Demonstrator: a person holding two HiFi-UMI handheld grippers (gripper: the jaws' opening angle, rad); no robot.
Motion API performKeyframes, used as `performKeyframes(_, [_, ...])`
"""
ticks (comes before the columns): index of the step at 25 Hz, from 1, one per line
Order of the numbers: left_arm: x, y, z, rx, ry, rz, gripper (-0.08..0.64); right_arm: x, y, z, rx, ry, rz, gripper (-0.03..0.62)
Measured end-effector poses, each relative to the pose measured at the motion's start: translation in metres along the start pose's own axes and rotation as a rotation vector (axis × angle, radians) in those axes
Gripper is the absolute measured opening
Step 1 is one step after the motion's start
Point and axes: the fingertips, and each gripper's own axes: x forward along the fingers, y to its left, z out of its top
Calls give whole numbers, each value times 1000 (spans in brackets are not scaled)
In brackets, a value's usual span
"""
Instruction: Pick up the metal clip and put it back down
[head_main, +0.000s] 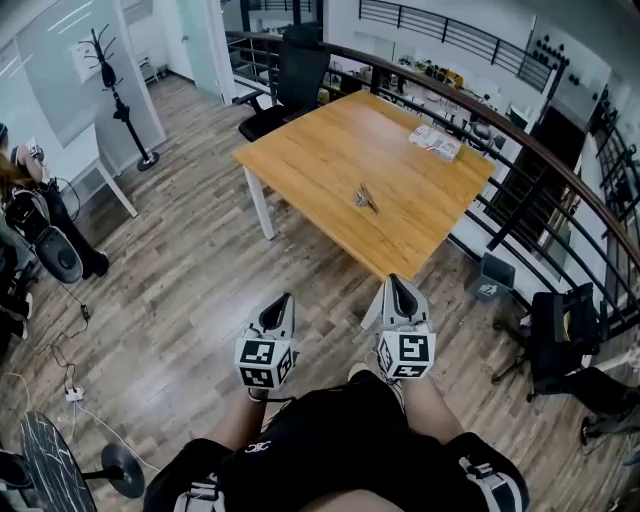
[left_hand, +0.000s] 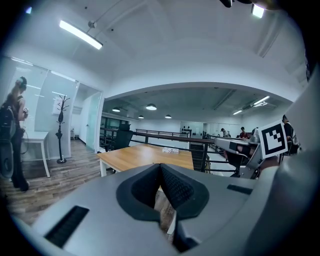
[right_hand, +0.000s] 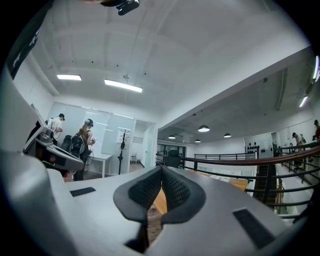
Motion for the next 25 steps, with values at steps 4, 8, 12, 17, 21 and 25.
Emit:
performKeyframes(4, [15, 17, 3, -3, 6, 18, 14, 24, 0, -3, 5, -1, 11, 15])
performKeyframes(8, [44, 35, -1, -8, 14, 44, 14, 62, -7, -16, 8, 0, 29, 15])
performKeyframes(12, [89, 58, 1, -22, 19, 63, 14, 119, -20, -33, 18, 12, 44, 15])
performKeyframes(17, [185, 95, 28, -9, 22, 82, 14, 222, -54, -39, 27, 7, 57, 15])
performKeyframes(21, [269, 118, 72, 3, -3, 79, 14, 303, -95, -25, -20, 0, 67, 15])
performKeyframes(25, [358, 133, 111, 19, -29, 76, 14, 379, -146, -25, -25, 6, 55, 15])
